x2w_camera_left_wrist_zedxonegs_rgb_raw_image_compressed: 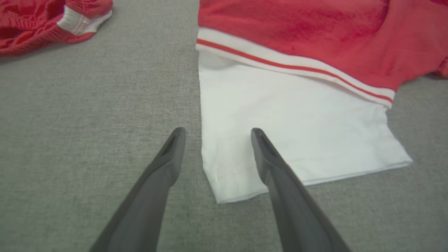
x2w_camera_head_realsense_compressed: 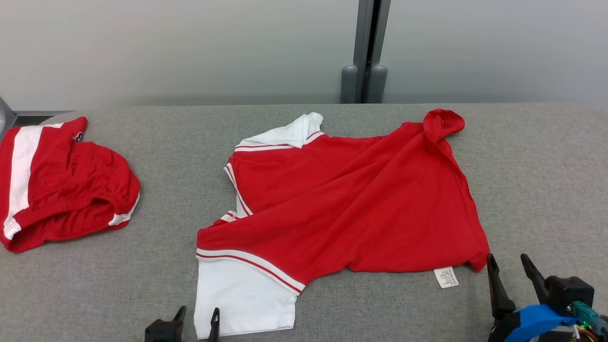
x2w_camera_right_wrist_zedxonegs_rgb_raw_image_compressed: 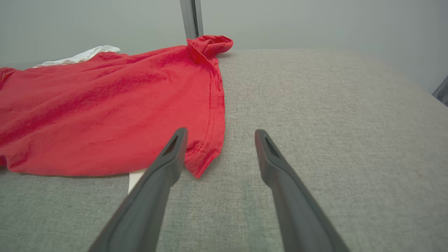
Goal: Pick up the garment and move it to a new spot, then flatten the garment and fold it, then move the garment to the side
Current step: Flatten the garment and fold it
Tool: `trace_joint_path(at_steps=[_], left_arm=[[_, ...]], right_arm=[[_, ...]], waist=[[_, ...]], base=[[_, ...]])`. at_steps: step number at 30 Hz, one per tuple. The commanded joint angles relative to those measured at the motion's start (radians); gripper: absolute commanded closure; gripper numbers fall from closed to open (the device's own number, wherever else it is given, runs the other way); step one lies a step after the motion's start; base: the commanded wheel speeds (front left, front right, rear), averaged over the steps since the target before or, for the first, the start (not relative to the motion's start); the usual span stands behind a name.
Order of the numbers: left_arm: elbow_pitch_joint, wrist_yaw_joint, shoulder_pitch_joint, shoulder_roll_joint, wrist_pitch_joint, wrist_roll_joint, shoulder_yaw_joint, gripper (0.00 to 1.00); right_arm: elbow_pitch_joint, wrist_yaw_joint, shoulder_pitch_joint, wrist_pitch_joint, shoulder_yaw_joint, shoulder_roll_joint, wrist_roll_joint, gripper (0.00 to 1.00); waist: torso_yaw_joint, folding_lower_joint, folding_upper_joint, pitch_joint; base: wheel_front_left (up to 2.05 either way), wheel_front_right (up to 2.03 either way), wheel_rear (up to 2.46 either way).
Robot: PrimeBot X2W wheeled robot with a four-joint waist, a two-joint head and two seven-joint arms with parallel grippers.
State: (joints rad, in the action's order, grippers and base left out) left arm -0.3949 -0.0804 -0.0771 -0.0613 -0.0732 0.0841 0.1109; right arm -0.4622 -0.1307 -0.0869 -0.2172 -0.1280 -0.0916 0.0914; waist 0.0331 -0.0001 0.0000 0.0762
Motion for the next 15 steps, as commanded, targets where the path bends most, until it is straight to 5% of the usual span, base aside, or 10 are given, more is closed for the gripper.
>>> trace_joint_path(at_steps=[1,15], left_arm=[[0.008,-0.006,-0.009,-0.005,0.029,0.001,0.009,0.00],[0.084,-0.001,-0.047,-0.006,0.235,0.040,0.030,0.00]], right_arm=[[-0.011,0.000,-0.012,-0.007,-0.001,-0.007,0.001,0.00],[-0.074,0.000,-0.047,-0.029,0.001,-0.007,0.004,0.00]], waist=[[0.002,0.0001,0.0000,0.002],[-0.001,0.0001,0.0000,0.015]], base=[[0.00,0.00,0.00],[0.00,0.00,0.00]])
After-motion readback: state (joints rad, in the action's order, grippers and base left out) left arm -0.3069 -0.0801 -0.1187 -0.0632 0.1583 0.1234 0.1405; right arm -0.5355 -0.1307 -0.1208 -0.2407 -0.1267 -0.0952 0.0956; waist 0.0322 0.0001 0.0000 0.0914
